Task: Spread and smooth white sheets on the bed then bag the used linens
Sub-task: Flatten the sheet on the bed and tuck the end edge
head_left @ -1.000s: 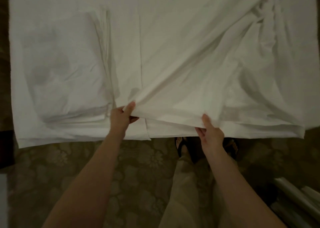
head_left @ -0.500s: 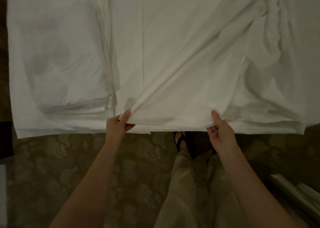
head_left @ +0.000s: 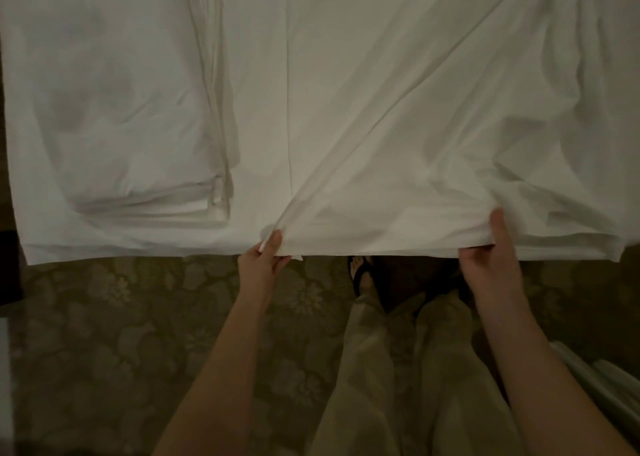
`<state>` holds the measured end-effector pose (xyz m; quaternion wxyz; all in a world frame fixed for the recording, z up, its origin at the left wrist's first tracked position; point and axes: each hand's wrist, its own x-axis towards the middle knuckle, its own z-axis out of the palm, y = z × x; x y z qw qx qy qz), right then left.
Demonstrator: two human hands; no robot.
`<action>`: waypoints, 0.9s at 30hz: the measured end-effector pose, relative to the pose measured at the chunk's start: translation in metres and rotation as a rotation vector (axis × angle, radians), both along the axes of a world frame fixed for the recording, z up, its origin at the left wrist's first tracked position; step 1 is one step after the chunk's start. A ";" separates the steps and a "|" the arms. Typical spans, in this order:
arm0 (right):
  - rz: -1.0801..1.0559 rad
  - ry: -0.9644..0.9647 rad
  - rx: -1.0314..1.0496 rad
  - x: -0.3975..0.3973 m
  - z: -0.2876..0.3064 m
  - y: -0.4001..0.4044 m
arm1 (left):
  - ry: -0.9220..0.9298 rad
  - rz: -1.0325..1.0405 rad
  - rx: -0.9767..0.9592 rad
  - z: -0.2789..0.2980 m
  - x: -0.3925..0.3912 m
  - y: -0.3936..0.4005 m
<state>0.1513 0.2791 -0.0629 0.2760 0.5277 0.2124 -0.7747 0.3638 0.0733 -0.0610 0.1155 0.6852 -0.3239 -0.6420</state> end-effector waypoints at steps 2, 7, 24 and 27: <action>0.099 0.157 0.225 -0.003 0.004 0.014 | -0.015 -0.054 0.028 -0.003 0.001 0.009; 0.392 0.113 0.465 -0.005 -0.004 0.029 | -0.031 0.023 0.080 -0.015 -0.006 0.021; 0.525 0.171 0.171 -0.021 -0.002 0.045 | 0.217 0.336 0.466 -0.023 -0.147 0.177; 0.254 0.135 0.045 -0.045 0.001 0.063 | 0.150 0.467 0.419 -0.028 -0.156 0.179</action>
